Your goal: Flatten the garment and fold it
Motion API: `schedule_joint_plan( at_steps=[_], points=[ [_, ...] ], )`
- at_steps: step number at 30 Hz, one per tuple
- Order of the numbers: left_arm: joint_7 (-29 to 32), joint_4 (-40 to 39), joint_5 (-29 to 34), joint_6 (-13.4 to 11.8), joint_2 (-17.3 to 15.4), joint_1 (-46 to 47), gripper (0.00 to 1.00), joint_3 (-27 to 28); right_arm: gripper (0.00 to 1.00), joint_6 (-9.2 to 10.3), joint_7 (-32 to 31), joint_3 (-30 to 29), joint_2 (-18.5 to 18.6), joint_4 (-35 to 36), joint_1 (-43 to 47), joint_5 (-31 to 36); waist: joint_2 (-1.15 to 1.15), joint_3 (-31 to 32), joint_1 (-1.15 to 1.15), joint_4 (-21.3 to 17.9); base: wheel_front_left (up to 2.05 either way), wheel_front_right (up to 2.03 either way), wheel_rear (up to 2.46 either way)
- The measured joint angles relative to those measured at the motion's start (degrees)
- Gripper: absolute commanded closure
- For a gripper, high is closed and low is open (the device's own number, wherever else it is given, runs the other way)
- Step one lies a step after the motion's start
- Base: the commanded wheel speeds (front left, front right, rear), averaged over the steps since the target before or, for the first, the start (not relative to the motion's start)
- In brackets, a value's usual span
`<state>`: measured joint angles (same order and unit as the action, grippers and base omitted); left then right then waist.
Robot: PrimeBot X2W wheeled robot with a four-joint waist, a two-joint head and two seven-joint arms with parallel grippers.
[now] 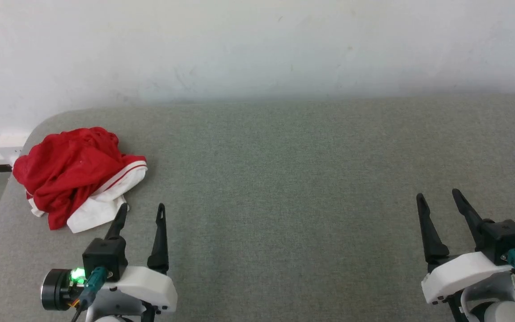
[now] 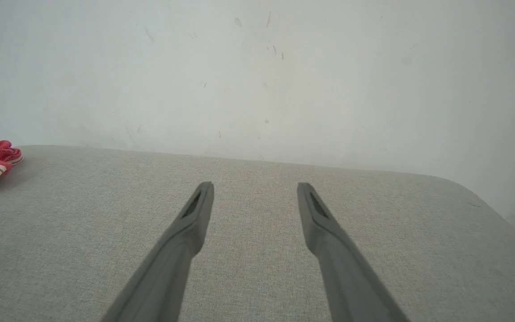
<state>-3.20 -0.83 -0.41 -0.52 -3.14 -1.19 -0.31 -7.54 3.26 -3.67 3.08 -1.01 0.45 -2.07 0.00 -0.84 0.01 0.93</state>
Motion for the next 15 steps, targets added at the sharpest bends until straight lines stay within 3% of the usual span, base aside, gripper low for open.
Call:
schedule_joint_plan(
  at_steps=[15],
  points=[
    [-1.88, -0.33, -0.21, -0.11, 0.01, -0.09, 0.00, 0.40, 0.00, 0.00, 1.85, -0.23, -0.01, -1.08, -0.03, -0.53, 0.00, -0.54, 0.00, 3.16, 0.00, 0.00, 0.00]
  ],
)
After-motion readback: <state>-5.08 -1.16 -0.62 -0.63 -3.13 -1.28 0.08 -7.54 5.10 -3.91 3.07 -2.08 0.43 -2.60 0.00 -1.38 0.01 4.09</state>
